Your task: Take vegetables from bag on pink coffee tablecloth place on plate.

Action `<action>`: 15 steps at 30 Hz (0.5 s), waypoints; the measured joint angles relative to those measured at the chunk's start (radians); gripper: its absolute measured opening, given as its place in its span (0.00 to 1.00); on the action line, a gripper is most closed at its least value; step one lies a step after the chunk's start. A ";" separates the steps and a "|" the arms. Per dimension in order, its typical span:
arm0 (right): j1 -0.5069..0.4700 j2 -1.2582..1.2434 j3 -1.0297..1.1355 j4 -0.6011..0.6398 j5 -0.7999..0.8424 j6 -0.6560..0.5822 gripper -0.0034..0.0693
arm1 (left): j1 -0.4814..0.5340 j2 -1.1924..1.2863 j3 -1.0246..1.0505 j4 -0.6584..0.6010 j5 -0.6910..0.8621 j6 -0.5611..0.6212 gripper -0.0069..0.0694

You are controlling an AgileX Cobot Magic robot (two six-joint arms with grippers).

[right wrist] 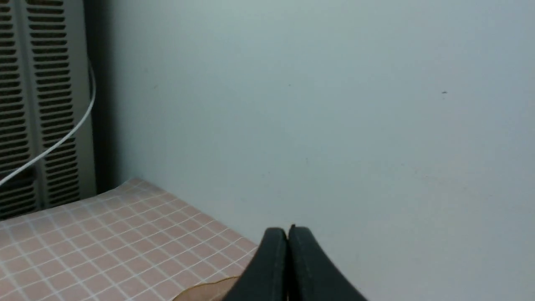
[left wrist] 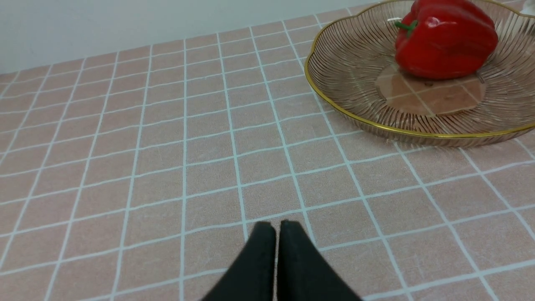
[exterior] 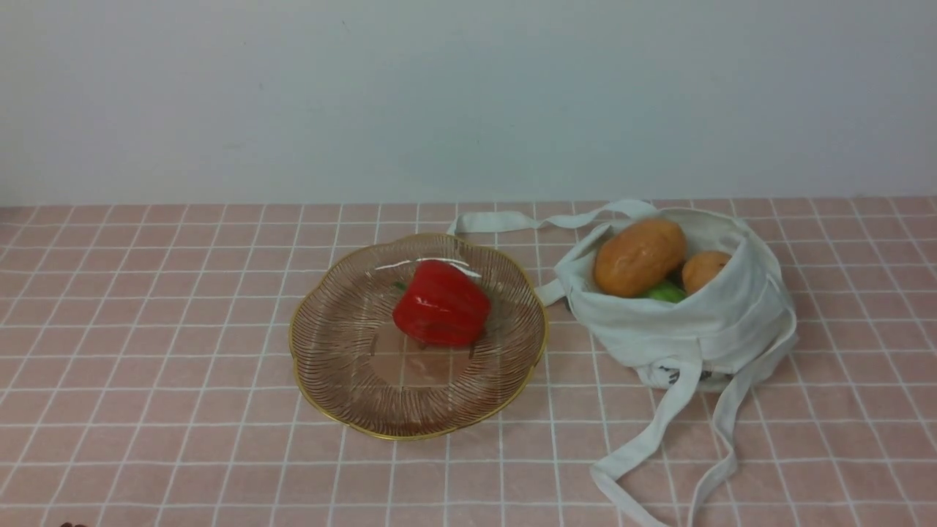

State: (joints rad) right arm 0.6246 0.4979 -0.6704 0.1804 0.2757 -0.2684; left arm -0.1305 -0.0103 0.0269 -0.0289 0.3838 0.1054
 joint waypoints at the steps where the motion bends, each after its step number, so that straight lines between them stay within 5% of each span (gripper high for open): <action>1: 0.000 -0.012 0.035 0.000 -0.043 -0.001 0.03 | 0.000 0.000 0.000 0.000 0.000 0.000 0.08; 6: 0.000 -0.050 0.205 0.003 -0.179 -0.008 0.03 | 0.000 0.000 0.000 0.000 0.000 0.000 0.08; 15: 0.000 -0.050 0.370 0.003 -0.176 -0.011 0.03 | 0.000 0.000 0.000 0.000 0.000 0.000 0.08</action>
State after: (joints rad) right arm 0.6246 0.4484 -0.3005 0.1839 0.0992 -0.2795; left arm -0.1305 -0.0103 0.0269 -0.0289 0.3838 0.1054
